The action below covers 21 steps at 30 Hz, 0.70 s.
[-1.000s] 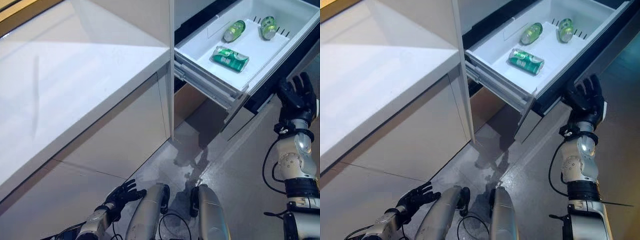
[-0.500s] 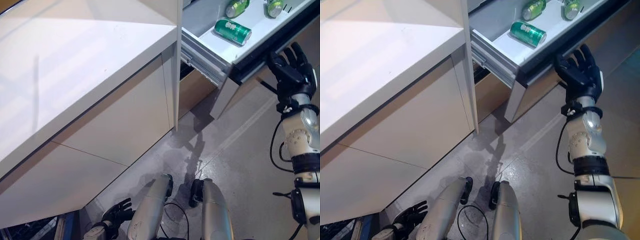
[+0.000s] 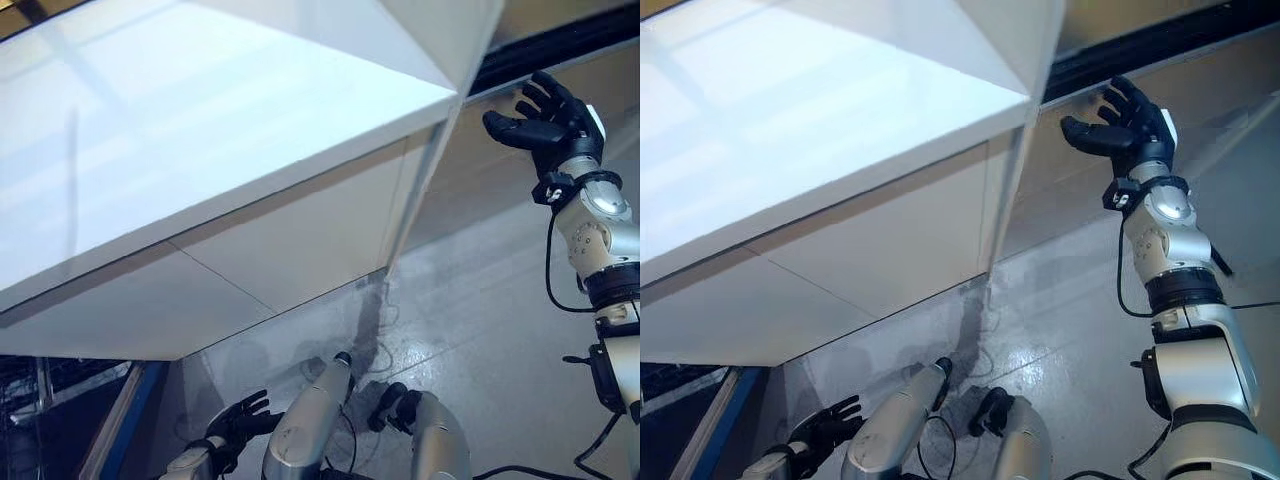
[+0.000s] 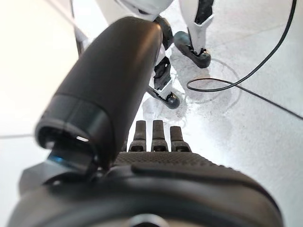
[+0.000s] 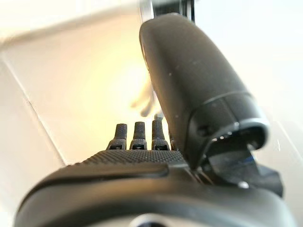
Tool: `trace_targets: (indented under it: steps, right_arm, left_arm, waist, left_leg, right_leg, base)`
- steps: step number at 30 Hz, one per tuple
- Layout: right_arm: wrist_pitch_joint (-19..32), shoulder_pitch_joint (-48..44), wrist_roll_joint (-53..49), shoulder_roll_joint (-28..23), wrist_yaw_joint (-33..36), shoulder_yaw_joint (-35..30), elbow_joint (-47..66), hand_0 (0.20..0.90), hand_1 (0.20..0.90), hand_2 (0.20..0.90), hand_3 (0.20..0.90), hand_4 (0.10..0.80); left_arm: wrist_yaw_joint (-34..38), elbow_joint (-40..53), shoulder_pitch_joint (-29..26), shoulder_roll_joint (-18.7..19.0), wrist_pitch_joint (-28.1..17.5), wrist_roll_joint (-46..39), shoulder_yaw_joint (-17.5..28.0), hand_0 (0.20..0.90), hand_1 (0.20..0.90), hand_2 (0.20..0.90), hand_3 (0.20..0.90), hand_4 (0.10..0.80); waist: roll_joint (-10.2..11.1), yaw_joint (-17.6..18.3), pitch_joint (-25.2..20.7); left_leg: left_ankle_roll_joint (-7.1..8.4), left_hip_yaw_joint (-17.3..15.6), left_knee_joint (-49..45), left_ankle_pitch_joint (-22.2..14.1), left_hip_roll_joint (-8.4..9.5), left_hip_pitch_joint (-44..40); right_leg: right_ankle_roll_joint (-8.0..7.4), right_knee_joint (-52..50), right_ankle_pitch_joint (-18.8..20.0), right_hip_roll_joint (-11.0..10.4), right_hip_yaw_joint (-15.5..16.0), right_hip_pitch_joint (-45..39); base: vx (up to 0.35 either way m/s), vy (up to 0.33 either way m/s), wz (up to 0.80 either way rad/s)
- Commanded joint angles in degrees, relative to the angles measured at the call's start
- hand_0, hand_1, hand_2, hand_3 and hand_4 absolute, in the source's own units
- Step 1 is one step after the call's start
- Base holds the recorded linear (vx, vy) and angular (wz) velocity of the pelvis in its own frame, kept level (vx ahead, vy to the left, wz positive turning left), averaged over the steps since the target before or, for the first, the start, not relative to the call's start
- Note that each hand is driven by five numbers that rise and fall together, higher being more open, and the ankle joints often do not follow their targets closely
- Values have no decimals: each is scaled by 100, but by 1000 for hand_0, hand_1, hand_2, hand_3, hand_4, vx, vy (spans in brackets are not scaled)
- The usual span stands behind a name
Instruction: Put drinks into fridge and close the fridge
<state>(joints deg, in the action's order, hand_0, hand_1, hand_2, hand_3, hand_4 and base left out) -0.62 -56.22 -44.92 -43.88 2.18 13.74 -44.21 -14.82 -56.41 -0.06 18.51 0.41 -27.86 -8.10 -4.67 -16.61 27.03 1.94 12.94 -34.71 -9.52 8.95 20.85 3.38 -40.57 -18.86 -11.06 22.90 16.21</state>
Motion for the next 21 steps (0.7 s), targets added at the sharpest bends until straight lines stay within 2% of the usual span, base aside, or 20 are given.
trace_targets:
  steps: [1,3,4,6,10,13,14,17,21]
  right_arm:
    - [403,-970,101,-38,-390,54,376,900,900,900,900,800]
    - [383,-907,87,-50,-338,-1,356,900,900,900,900,800]
    - [386,-884,100,-59,-306,-30,351,900,900,900,900,800]
    - [426,-790,123,-56,-127,-110,364,900,900,900,900,800]
    - [678,-385,584,-66,414,-329,699,900,900,900,900,800]
    - [652,46,576,-6,528,-538,1123,900,900,900,900,800]
    - [622,568,361,204,484,-756,1514,900,900,900,900,800]
    - [466,1822,340,624,289,-1093,2251,900,900,900,900,800]
    - [341,3763,201,1315,-504,-1372,2789,900,900,900,900,800]
  left_arm:
    - [-203,-33,312,528,-273,260,-44,900,900,900,900,800]
    - [-238,-118,332,548,-304,348,-12,900,900,900,900,800]
    - [-253,-143,332,553,-326,387,-6,900,900,900,900,800]
    - [-232,-196,328,541,-307,464,-14,900,900,900,900,800]
    - [-270,-237,358,505,-312,476,-31,900,900,900,900,800]
    - [-280,-210,367,443,-265,407,3,900,900,900,900,800]
    - [-283,-203,340,364,-184,349,35,900,900,900,900,800]
    - [-198,-123,416,236,-140,394,119,900,900,900,900,800]
    - [-95,18,608,72,-62,596,303,900,900,900,900,800]
  waist:
    - [348,-315,-577]
    - [400,-306,-649]
    - [395,-303,-664]
    - [449,-255,-746]
    - [538,-16,-911]
    - [579,157,-1000]
    - [609,371,-1115]
    - [658,693,-1336]
    - [702,1066,-1675]
  left_leg:
    - [-728,-348,163,-487,68,-290]
    - [-714,-323,287,-477,55,-416]
    - [-720,-346,379,-295,38,-401]
    - [-717,-363,500,-288,15,-522]
    - [-719,-501,838,-242,-68,-802]
    - [-707,-635,981,-230,-125,-936]
    - [-679,-731,1198,-144,-177,-1050]
    - [-638,-922,1551,-54,-263,-1314]
    - [-571,-1142,2199,167,-366,-1641]
  right_leg:
    - [-76,294,216,154,-564,-458]
    - [-116,543,301,192,-564,-630]
    - [-77,662,472,184,-480,-636]
    - [-118,899,556,235,-511,-780]
    - [-238,1406,764,363,-720,-956]
    - [-286,1683,881,432,-869,-1023]
    - [-320,1953,1016,486,-1018,-1046]
    - [-393,2415,1198,585,-1310,-1151]
    - [-528,3039,1450,709,-1564,-1295]
  base:
    - [72,-30,14]
    - [22,-19,5]
    - [-32,-6,6]
    - [14,-25,4]
    - [-4,-24,-5]
    - [-48,0,-14]
    - [-80,9,-34]
    - [-66,10,-44]
    - [-75,4,-50]
